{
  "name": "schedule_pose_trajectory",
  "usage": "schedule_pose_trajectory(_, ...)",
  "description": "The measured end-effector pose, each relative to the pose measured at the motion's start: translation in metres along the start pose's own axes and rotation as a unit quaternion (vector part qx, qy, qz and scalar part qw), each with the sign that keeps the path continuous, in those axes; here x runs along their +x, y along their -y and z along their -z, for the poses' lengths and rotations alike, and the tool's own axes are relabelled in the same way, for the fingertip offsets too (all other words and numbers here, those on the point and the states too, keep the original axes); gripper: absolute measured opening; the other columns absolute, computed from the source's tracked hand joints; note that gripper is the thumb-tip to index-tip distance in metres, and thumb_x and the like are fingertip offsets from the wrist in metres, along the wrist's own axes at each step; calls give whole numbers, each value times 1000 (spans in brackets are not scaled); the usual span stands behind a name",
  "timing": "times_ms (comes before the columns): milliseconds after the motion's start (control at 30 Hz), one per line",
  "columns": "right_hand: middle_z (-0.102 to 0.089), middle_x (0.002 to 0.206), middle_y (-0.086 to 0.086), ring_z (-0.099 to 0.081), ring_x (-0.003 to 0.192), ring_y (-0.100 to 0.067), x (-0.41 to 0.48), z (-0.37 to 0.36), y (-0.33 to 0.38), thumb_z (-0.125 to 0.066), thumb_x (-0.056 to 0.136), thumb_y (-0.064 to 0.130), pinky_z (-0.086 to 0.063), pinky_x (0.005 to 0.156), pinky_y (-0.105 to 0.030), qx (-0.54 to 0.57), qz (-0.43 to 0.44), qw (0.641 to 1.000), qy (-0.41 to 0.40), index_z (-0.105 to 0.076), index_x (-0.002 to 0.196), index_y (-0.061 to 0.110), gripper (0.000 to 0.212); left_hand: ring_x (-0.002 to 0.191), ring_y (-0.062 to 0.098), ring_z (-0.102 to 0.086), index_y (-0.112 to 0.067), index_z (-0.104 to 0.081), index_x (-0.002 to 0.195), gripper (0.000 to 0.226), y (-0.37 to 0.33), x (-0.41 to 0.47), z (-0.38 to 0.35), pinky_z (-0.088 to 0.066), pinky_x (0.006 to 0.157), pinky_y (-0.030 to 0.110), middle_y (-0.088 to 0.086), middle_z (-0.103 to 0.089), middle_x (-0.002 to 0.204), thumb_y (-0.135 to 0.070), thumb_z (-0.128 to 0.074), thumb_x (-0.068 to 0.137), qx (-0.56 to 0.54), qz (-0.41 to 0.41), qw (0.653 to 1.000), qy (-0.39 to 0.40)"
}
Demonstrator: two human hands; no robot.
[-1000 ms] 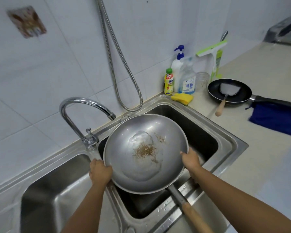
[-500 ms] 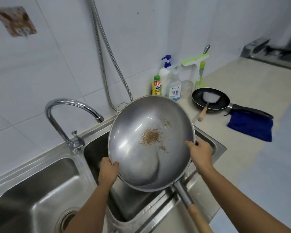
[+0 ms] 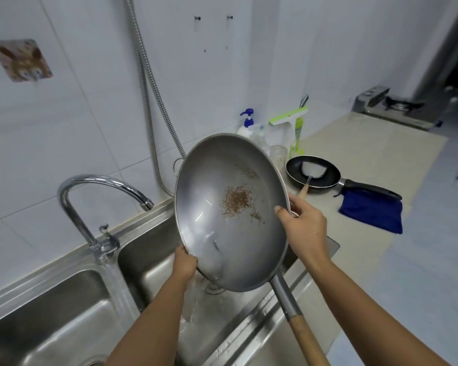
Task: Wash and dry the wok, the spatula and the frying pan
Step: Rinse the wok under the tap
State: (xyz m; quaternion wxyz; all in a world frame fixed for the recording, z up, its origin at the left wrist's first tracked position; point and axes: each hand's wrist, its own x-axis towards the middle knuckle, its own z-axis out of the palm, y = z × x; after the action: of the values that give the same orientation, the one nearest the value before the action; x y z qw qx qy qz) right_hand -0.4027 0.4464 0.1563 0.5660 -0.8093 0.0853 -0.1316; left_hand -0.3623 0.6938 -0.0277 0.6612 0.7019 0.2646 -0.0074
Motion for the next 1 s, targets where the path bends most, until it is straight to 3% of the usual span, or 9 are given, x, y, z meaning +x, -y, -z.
schedule_pose_trajectory(133, -70, 107, 21, -67, 89, 5, -4, -1, 16, -65, 86, 24, -57, 88, -34, 12, 26, 1000, -3, -63, 122, 42, 40, 66, 21, -58, -2, -50, 117, 46, -23, -6, -7, -51, 42, 25, 19, -63, 96, 26, -42, 81, -22, 25, 999, -10)
schedule_pose_trajectory(200, -70, 103, 22, -68, 85, 3, -6, -2, 21, -65, 85, 26, -57, 87, -35, 16, 35, 999, -2, -63, 122, 44, 41, 78, 31, -64, -6, -47, 121, 55, -26, 0, -9, -59, 52, 35, 17, -62, 104, 29, -39, 79, -52, 47, 998, -8)
schedule_pose_trajectory(267, -70, 98, 24, -68, 84, 2, -9, -3, 27, -66, 84, 28, -56, 87, -36, 12, 40, 999, 0, -62, 122, 43, 41, 97, 39, -64, -8, -45, 127, 60, -25, 9, -11, -58, 74, 54, 19, -61, 118, 27, -39, 78, -49, 48, 998, -10)
schedule_pose_trajectory(333, -71, 95, 22, -68, 81, 1, -12, -2, 33, -67, 85, 29, -56, 86, -36, 4, 47, 999, 1, -61, 124, 42, 42, 101, 35, -62, -11, -43, 124, 54, -27, 9, -14, -55, 84, 52, 15, -61, 115, 22, -46, 82, -35, 42, 998, -22)
schedule_pose_trajectory(467, -73, 89, 18, -68, 77, 1, -19, 1, 37, -66, 85, 30, -57, 82, -34, -15, 71, 997, 3, -59, 127, 43, 45, 94, 28, -59, -15, -43, 120, 48, -37, -2, -20, -55, 67, 35, 9, -59, 105, 17, -52, 85, -64, 41, 997, -21)
schedule_pose_trajectory(567, -71, 87, 23, -67, 75, 3, -18, 4, 35, -65, 86, 25, -56, 76, -27, -6, 69, 998, -14, -61, 119, 47, 40, 101, 28, -58, -10, -41, 133, 57, -39, -2, -21, -54, 86, 44, 9, -58, 119, 17, -51, 84, -56, 21, 998, -32)
schedule_pose_trajectory(733, -69, 82, 12, -64, 70, -15, 6, 27, 6, -52, 79, 9, -54, 62, -34, -13, -27, 998, -59, -69, 105, 31, 38, 110, 34, -61, -14, -36, 144, 70, -50, -5, -13, -52, 94, 49, 11, -59, 127, 16, -51, 82, 19, -16, 998, -62)
schedule_pose_trajectory(867, -56, 69, -8, -49, 67, -25, 23, 42, -25, -48, 73, -1, -37, 59, -34, 52, -161, 982, -88, -62, 76, 9, 17, 104, 25, -61, -21, -43, 138, 66, -73, -12, -7, -51, 96, 45, 1, -61, 122, 7, -60, 80, 58, -60, 994, -69)
schedule_pose_trajectory(1000, -56, 81, -11, -50, 71, -24, 25, 49, -46, -49, 77, -7, -41, 58, -32, 160, -240, 952, -100, -62, 87, 7, 21, 100, 20, -61, -17, -51, 129, 43, -110, -26, -10, -52, 83, 30, -2, -62, 117, 4, -51, 91, 15, -134, 988, -82)
